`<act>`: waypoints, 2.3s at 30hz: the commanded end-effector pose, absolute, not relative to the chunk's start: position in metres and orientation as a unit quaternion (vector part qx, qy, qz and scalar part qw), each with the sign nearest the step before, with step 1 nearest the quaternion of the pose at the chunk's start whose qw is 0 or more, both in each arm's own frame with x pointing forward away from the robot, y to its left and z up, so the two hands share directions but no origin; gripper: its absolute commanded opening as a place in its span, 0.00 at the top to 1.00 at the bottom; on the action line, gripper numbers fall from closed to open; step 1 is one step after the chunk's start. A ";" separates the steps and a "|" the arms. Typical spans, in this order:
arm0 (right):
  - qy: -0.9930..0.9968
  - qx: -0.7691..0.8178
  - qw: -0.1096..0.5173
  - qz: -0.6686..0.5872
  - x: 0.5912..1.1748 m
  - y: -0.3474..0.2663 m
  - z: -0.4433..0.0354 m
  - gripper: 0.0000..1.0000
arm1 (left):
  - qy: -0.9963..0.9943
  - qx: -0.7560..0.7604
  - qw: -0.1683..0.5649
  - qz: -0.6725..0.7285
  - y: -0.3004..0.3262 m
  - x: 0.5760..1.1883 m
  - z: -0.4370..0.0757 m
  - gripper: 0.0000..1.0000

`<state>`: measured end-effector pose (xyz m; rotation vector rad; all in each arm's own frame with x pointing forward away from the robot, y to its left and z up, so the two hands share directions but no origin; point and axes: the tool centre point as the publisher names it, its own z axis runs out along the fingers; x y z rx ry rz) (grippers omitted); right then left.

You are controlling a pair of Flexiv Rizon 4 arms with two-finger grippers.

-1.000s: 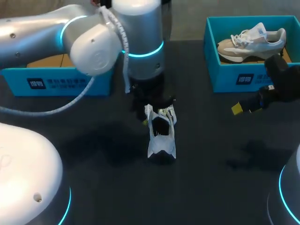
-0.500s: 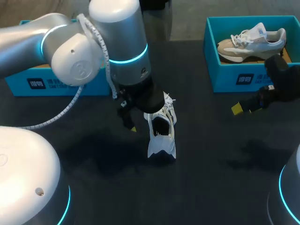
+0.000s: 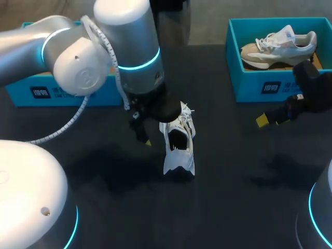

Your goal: Take the shoe out of the shoebox, open the shoe tongue, remove and reinsert the insole, then place the shoe into the shoebox

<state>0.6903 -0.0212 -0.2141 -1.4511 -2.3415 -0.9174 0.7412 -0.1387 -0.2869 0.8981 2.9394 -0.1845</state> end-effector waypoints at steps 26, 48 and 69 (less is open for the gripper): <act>-0.801 -0.497 0.118 -0.313 0.690 -0.021 -0.215 0.00 | 0.989 0.142 -0.039 -0.028 -0.190 0.696 -0.307 0.00; -0.801 -0.497 0.118 -0.313 0.690 -0.021 -0.215 0.00 | 0.994 0.100 -0.031 -0.006 -0.188 0.672 -0.371 0.00; -0.801 -0.497 0.118 -0.313 0.690 -0.021 -0.215 0.00 | 0.997 0.071 -0.035 -0.003 -0.197 0.673 -0.387 0.08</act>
